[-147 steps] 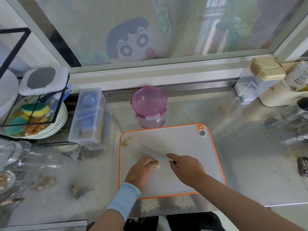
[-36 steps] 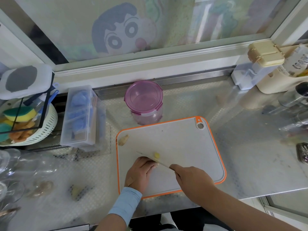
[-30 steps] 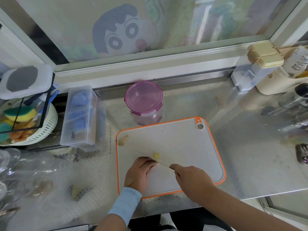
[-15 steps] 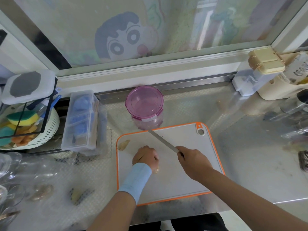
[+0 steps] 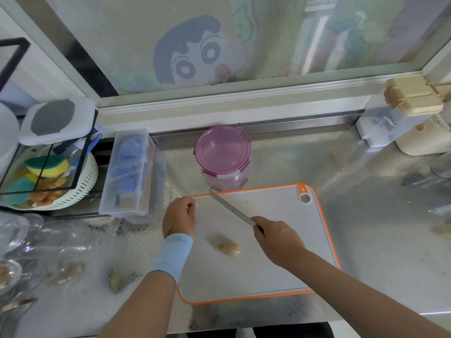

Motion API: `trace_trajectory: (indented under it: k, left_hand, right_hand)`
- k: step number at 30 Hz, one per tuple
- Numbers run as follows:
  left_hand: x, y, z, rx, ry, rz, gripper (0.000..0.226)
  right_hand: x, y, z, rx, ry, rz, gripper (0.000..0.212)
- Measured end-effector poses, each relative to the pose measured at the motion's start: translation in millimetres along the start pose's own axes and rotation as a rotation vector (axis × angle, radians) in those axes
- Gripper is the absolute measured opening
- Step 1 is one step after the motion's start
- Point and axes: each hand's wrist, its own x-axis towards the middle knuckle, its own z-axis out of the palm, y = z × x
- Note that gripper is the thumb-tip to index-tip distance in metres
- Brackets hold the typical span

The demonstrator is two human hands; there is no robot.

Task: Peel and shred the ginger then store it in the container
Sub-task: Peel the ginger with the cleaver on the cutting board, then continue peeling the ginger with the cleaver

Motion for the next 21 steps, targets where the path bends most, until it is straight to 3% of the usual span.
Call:
trace_trajectory:
  k: [3, 7, 12, 14, 17, 19, 21]
  left_hand:
    - [24, -6, -5, 0.103, 0.058, 0.027, 0.014]
    - [38, -11, 0, 0.211, -0.049, 0.126, 0.015]
    - [31, -22, 3, 0.105, -0.242, 0.232, 0.008]
    - [26, -26, 2, -0.032, -0.196, 0.162, 0.012]
    - [16, -24, -3, -0.194, 0.01, 0.042, 0.021]
    - [7, -21, -6, -0.179, 0.093, 0.083, 0.019]
    - [-12, -16, -7, -0.193, 0.045, 0.201, 0.018]
  right_hand:
    - [3, -3, 0, -0.011, -0.005, -0.007, 0.028]
    - [8, -8, 2, -0.017, 0.0, -0.008, 0.028]
    - [12, -10, 4, -0.02, -0.007, -0.026, 0.028]
    - [13, -10, 5, -0.022, -0.008, -0.031, 0.028]
    - [15, -9, 6, -0.033, -0.015, -0.033, 0.029]
    - [14, -10, 5, -0.029, -0.02, -0.033, 0.028]
    - [11, -11, 4, -0.032, -0.021, -0.04, 0.028]
